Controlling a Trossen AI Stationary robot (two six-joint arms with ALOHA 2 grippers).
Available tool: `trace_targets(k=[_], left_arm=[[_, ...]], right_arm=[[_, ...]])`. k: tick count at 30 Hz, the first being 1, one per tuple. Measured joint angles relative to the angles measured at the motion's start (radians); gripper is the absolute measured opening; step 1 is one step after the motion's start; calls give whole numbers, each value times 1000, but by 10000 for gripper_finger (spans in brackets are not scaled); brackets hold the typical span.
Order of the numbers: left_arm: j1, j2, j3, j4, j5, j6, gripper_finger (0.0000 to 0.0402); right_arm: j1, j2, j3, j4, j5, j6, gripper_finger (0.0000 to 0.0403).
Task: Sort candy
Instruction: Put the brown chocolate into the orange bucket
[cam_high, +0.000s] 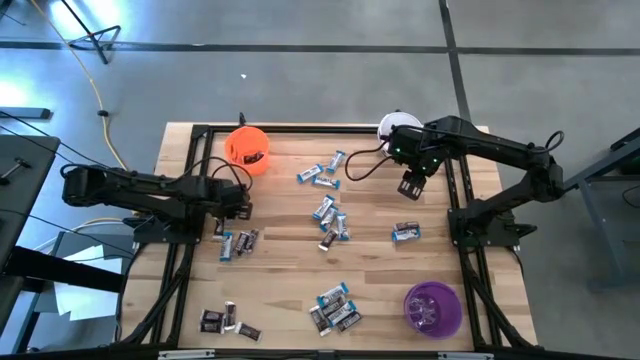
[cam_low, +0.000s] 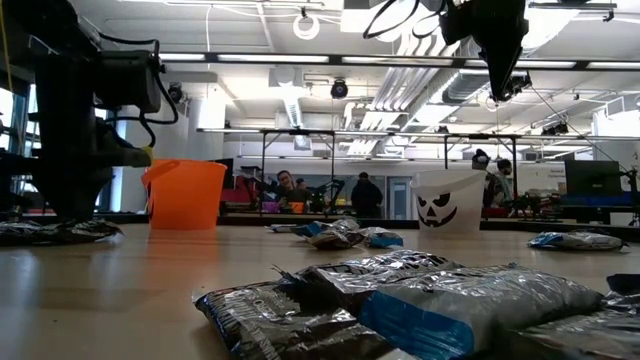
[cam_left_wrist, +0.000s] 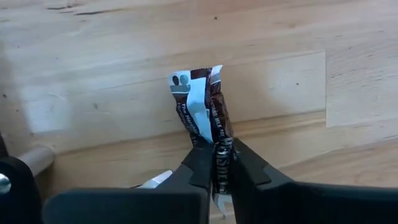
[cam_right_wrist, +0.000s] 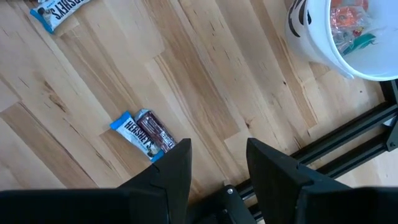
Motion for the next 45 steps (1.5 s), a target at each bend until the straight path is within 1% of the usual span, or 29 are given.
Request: trace_targets(k=[3, 7, 11, 14, 18, 20, 26, 28, 30, 32, 35, 39, 41, 45], left_arm=[[0, 1, 17, -1, 3, -1, 14], [0, 3, 70, -1, 49, 5, 11], [0, -2, 165, 0, 53, 63, 9], [0, -11, 254, 1, 24, 126, 9], [0, -24, 389, -9, -40, 220, 8], [0, -30, 461, -11, -83, 276, 8], [0, -36, 684, -64, -265, 500, 8], [0, -36, 764, -74, -324, 578, 8], [4, -36, 840, -78, -370, 648, 8], [13, -37, 915, -84, -392, 709, 8], [25, -49, 1008, -91, -396, 777, 8], [32, -71, 1071, -95, -415, 834, 8], [34, -86, 1089, -101, -448, 866, 8], [35, -115, 1115, -99, -557, 917, 8]], right_arm=[[0, 0, 0, 0, 0, 0, 149], [0, 0, 0, 0, 11, 0, 149], [0, 0, 0, 0, 84, 7, 149], [0, 0, 0, 0, 139, 7, 149], [0, 0, 0, 1, 197, 7, 149], [0, 0, 0, 4, 250, -1, 149], [-10, 0, 1, 60, 533, -12, 149], [-26, 0, 16, 101, 599, -14, 149], [-49, 0, 46, 166, 632, -17, 149], [-81, 0, 87, 233, 634, -18, 149], [-126, 0, 162, 353, 632, -27, 149], [-170, 0, 263, 487, 620, -112, 149], [-188, -1, 310, 534, 579, -155, 149], [-221, 0, 388, 604, 475, -225, 149]])
